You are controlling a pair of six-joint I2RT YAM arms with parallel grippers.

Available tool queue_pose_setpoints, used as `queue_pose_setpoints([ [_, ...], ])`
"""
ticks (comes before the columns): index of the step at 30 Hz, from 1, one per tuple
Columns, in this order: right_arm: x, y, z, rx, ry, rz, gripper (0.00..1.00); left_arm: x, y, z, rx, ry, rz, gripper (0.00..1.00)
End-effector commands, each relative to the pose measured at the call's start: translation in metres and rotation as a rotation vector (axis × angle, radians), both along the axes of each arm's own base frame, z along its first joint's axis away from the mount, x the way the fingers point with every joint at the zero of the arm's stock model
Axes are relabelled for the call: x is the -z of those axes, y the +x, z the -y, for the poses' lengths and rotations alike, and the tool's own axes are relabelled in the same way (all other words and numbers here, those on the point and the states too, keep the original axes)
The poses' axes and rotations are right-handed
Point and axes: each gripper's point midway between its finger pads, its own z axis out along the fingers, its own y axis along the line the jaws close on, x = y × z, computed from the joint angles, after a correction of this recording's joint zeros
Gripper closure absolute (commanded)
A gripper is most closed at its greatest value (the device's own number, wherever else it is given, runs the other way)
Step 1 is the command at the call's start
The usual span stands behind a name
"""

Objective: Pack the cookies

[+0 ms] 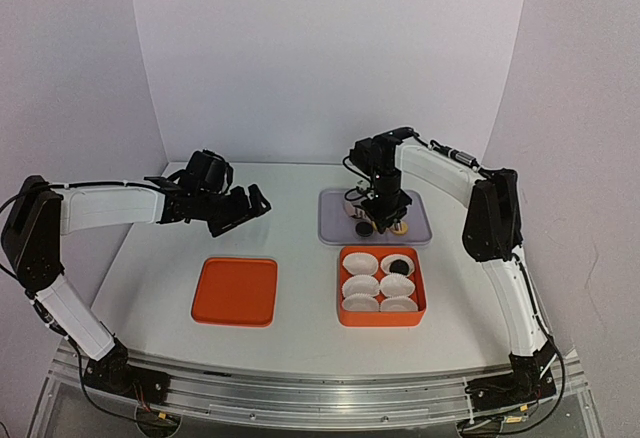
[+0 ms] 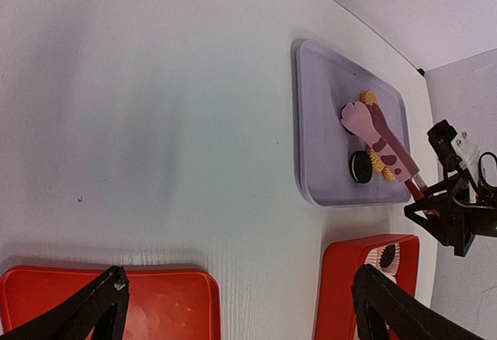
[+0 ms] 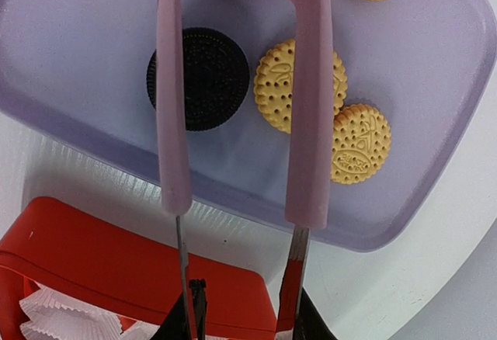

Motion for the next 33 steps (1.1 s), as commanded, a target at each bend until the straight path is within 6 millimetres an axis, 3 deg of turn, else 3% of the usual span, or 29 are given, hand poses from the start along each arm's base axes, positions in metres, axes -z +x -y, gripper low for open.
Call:
queue_pose_setpoints([
  [1,-0.008,-0.044,0.035,-0.036,-0.149,-0.191,0.75,-0.018,0.006,0.002,-0.003,-0.017,0.024,0.0],
  [10,-0.012,-0.043,0.035,-0.044,-0.15,-0.183,0.84,-0.018,0.005,0.0,-0.004,-0.014,0.022,0.0],
  [20,-0.036,-0.041,0.037,-0.045,-0.131,-0.126,1.0,-0.019,0.003,-0.001,-0.009,-0.025,0.027,0.0],
  [33,-0.064,-0.049,0.036,-0.031,-0.064,-0.077,1.0,-0.02,0.005,0.001,-0.013,-0.038,0.038,0.0],
])
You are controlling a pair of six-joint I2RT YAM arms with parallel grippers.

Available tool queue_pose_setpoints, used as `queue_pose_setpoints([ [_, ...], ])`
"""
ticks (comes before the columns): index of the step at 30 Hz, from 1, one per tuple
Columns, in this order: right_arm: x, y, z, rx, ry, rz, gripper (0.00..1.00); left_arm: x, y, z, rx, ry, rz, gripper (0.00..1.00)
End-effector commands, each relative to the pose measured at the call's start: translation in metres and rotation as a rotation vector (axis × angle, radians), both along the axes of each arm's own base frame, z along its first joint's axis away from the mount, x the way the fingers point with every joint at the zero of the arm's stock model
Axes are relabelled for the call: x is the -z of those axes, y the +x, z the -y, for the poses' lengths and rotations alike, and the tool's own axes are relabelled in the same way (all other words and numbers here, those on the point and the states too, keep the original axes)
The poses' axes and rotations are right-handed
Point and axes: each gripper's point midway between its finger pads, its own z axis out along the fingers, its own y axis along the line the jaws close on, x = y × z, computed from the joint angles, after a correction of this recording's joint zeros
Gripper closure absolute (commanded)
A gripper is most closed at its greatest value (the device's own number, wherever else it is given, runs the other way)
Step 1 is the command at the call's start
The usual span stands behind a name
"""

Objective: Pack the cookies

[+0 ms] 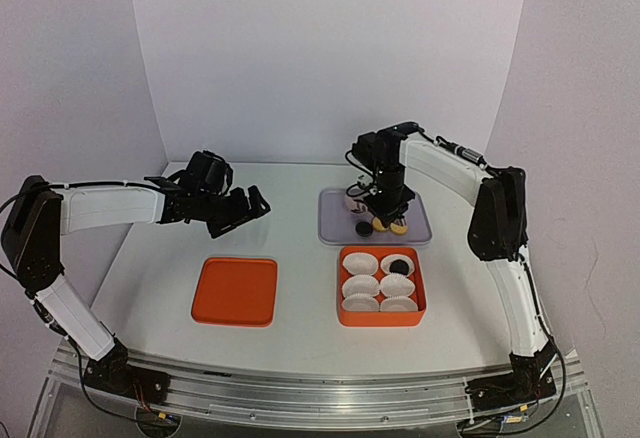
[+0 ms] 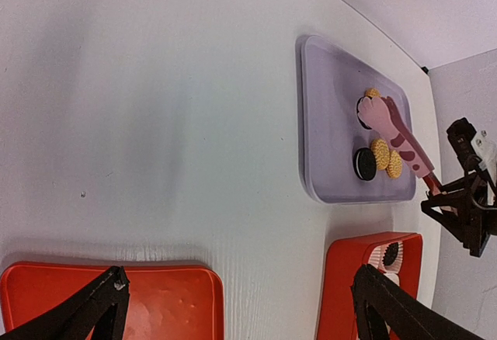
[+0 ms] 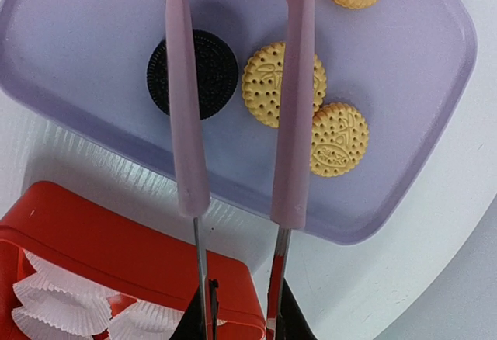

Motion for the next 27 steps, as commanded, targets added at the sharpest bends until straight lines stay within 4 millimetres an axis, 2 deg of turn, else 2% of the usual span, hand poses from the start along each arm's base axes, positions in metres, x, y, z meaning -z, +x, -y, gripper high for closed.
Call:
queue_pose_setpoints([
  [1,-0.053,-0.051,0.032,0.009,-0.047,-0.097,1.0,-0.023,0.007,0.002,-0.012,-0.046,0.052,0.0],
  [5,-0.061,-0.065,0.036,0.037,-0.018,-0.106,1.0,-0.026,0.009,0.003,-0.011,-0.052,0.062,0.0],
  [10,-0.078,-0.101,0.049,0.094,0.005,-0.101,1.0,-0.027,0.01,0.006,0.001,-0.059,0.074,0.0],
  [16,-0.094,-0.163,0.064,0.153,0.039,-0.116,1.0,-0.026,0.016,0.015,0.032,-0.069,0.084,0.0],
  [23,-0.094,-0.248,0.083,0.216,0.059,-0.277,1.0,-0.02,0.02,0.025,0.066,-0.082,0.072,0.0],
  [27,-0.095,-0.278,0.095,0.235,0.042,-0.341,1.0,-0.018,0.02,0.027,0.072,-0.087,0.069,0.0],
])
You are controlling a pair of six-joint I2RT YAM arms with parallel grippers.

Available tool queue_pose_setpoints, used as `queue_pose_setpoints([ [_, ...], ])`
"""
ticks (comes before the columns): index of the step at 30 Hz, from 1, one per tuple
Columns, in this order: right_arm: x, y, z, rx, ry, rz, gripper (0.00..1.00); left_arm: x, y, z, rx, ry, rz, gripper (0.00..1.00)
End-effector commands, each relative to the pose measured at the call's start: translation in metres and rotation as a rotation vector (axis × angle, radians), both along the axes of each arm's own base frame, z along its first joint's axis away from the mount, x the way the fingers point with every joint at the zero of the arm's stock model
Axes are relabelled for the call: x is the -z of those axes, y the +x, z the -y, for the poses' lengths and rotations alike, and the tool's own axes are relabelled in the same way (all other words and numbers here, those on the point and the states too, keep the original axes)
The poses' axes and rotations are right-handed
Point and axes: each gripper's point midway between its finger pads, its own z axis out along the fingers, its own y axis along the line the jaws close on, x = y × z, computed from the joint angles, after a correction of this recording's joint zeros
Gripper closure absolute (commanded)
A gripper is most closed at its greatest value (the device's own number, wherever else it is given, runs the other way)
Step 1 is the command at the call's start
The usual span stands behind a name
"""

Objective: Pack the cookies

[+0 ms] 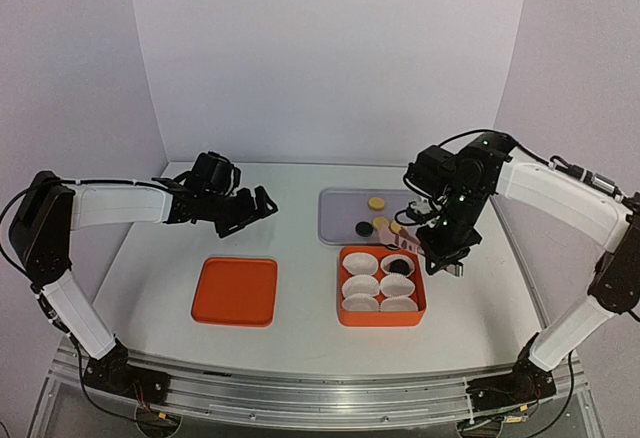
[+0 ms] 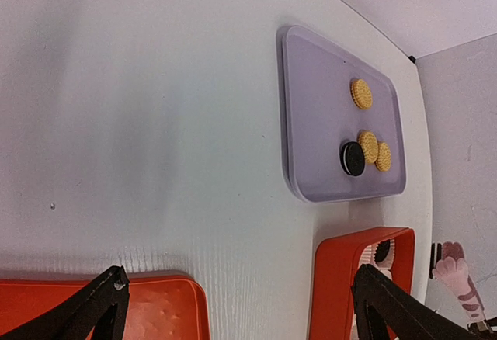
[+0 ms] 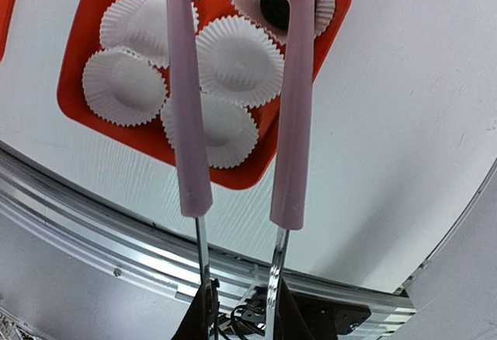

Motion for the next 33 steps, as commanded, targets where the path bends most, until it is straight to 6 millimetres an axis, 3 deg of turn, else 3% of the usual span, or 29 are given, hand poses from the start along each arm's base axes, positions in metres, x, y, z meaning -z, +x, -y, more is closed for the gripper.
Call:
queue_pose_setpoints([
  [1,-0.009,-0.079,0.045,0.062,-0.122,-0.273,1.0,-0.023,0.013,0.011,0.021,-0.049,0.063,0.0],
  [10,0.011,-0.111,0.054,0.058,-0.19,-0.428,1.0,-0.019,0.01,0.008,0.015,-0.045,0.055,0.0],
  [33,0.03,-0.099,0.064,0.039,-0.331,-0.439,1.0,-0.018,0.003,-0.001,-0.003,-0.03,0.057,0.0],
])
